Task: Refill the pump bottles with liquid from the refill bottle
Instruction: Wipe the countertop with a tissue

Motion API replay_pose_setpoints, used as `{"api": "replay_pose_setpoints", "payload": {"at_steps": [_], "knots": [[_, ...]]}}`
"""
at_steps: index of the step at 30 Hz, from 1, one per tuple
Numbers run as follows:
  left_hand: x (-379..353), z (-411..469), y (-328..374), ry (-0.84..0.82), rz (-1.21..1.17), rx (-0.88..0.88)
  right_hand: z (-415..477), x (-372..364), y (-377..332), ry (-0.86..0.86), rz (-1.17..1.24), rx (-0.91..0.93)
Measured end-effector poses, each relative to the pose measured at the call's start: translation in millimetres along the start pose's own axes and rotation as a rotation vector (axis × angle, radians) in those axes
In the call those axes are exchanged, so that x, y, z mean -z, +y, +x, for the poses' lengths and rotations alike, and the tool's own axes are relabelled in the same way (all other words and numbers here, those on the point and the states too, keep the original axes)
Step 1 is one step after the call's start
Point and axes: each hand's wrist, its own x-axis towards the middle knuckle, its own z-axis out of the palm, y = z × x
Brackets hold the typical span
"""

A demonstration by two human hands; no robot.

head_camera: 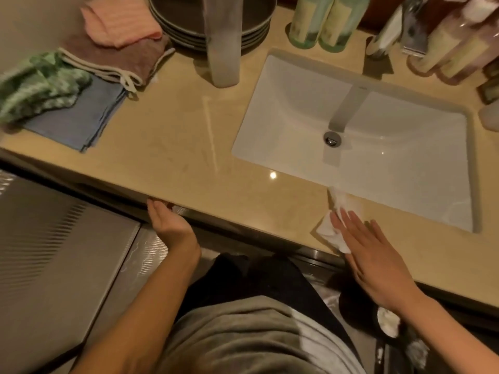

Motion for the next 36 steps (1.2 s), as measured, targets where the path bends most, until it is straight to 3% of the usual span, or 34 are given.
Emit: {"api": "replay_pose_setpoints", "payload": {"at_steps": [7, 14, 28, 32, 36], "knots": [[22, 3, 6, -0.068, 0.099, 0.063, 84, 3, -46, 0.072, 0.033, -0.004], [32, -6, 8, -0.064, 0.125, 0.031, 115, 8, -118, 0.092, -0.029, 0.321], [15, -23, 5, -0.085, 0.073, 0.064, 73, 26, 20, -0.124, -0.263, 0.841], [25, -31, 0, -0.036, 0.084, 0.063, 112, 31, 8, -0.137, -0.26, 0.998], [39, -40, 0, 0.051, 0.063, 0.064, 159, 25, -55, -0.072, -0.159, 1.081]]}}
